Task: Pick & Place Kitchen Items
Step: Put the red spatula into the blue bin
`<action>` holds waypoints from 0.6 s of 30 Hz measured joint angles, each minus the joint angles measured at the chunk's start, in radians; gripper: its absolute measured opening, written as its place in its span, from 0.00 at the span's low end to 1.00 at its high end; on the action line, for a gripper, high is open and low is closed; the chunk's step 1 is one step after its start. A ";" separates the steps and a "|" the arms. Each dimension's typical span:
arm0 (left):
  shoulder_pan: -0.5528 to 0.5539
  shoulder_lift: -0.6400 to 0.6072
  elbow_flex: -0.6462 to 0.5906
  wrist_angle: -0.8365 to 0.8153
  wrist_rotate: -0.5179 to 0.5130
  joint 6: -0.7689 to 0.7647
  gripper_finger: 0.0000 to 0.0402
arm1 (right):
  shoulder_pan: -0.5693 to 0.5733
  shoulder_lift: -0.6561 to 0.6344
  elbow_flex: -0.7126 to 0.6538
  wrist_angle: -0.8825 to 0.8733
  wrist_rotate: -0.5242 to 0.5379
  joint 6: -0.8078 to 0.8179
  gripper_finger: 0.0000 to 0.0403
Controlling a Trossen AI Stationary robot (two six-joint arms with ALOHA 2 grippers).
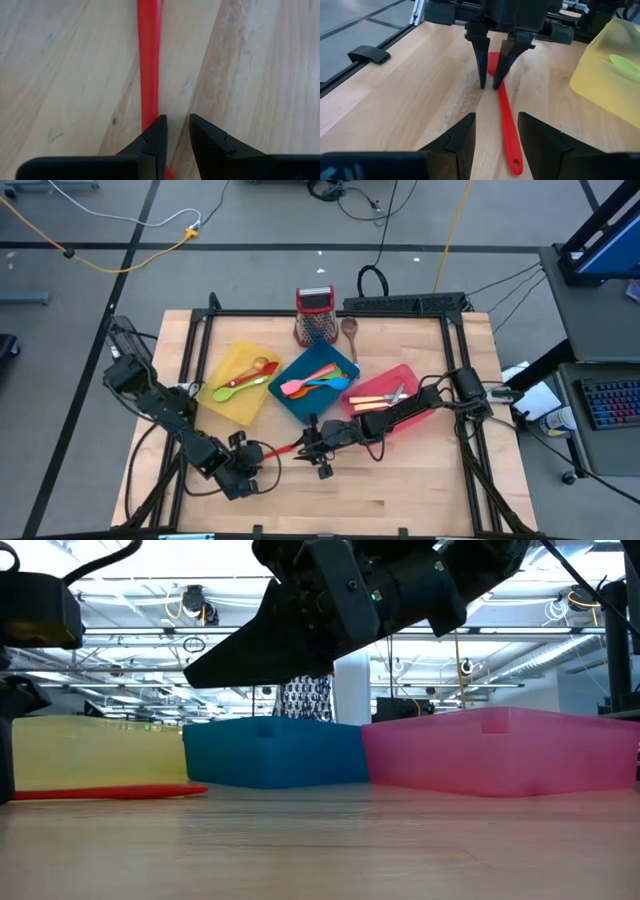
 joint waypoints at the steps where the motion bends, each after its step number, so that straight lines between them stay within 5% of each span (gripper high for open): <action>1: 0.001 -0.008 0.004 -0.003 0.001 0.001 0.22 | 0.000 0.000 0.000 0.000 0.000 -0.006 0.35; 18: -0.003 -0.067 0.023 -0.176 -0.037 -0.026 0.22 | 0.000 0.000 0.000 0.000 -0.001 -0.026 0.35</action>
